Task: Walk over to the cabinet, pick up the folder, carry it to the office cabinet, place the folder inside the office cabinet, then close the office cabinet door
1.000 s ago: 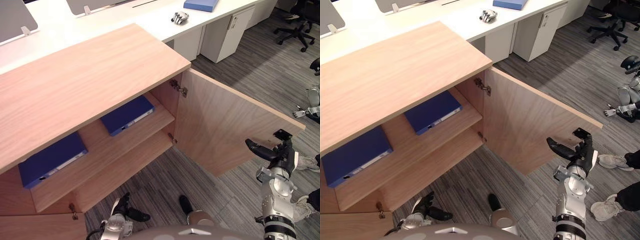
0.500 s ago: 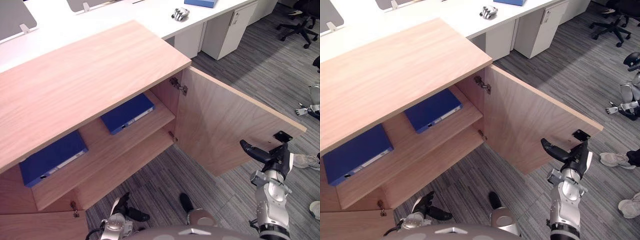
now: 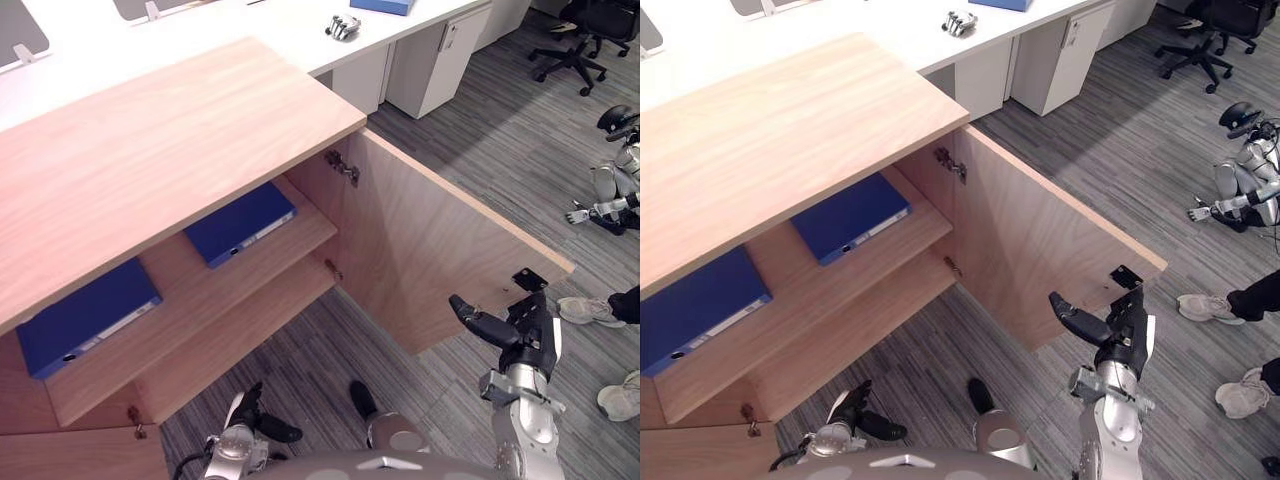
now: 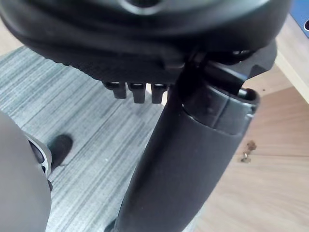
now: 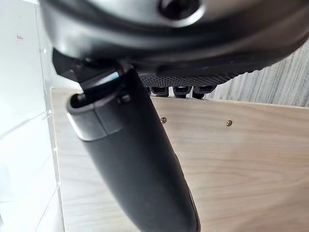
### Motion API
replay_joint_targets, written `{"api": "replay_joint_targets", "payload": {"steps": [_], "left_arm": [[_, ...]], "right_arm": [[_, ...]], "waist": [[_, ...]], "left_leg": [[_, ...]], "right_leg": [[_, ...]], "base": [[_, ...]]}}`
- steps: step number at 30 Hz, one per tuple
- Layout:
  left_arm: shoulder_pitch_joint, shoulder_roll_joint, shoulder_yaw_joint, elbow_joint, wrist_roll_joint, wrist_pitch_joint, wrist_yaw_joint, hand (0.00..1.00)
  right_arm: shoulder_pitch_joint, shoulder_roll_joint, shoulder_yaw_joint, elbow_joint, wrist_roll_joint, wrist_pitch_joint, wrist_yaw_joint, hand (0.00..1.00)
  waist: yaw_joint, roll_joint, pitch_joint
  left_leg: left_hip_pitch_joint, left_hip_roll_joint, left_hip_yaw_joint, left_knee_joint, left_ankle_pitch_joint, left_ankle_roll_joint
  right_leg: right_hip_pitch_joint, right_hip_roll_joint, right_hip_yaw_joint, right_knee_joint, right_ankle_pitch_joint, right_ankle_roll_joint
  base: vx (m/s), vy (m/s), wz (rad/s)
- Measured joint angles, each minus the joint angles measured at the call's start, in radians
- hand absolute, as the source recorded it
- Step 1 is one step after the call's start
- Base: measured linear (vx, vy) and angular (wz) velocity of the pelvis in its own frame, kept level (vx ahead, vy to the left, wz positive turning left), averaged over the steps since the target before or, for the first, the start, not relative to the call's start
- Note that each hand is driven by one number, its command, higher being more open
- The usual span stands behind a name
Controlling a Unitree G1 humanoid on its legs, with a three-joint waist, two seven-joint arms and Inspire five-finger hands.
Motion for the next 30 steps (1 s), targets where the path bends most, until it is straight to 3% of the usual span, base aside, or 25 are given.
{"api": "replay_joint_targets", "payload": {"steps": [11, 20, 25, 30], "left_arm": [[0.007, 0.018, -0.023, -0.004, 0.001, 0.000, -0.007, 1.00], [0.000, 0.087, -0.045, -0.003, 0.030, 0.000, -0.037, 1.00], [-0.019, 0.126, -0.070, -0.002, 0.033, 0.000, -0.039, 1.00], [0.000, 0.129, -0.071, 0.002, 0.033, 0.000, -0.041, 1.00]], "right_arm": [[0.216, -0.004, 0.114, -0.111, 0.045, 0.006, 0.132, 1.00], [0.270, -0.081, 0.158, -0.128, 0.202, 0.035, 0.227, 1.00], [0.301, -0.171, 0.230, -0.128, 0.275, 0.053, 0.241, 1.00], [0.336, -0.225, 0.292, -0.145, 0.278, 0.077, 0.277, 1.00]], "waist": [[-0.001, -0.062, -0.006], [-0.018, -0.097, -0.011], [-0.019, -0.141, -0.009], [-0.017, -0.166, -0.025]], "left_leg": [[0.009, 0.000, 0.006, 0.011, -0.006, -0.008], [0.010, -0.001, -0.002, 0.034, -0.007, 0.006], [0.015, 0.004, -0.045, 0.048, -0.013, 0.001], [0.017, 0.001, -0.087, 0.037, -0.009, -0.003]], "right_leg": [[0.000, 0.000, 0.007, 0.013, 0.002, 0.001], [0.006, -0.005, 0.004, 0.026, 0.001, 0.001], [0.030, -0.009, -0.027, 0.042, -0.010, -0.009], [0.036, -0.010, -0.051, 0.060, -0.022, -0.017]], "base": [[-0.01, -0.004, -0.01], [0.00, 0.000, 0.00], [-0.03, -0.013, 0.18], [-0.01, -0.006, 0.14]]}}
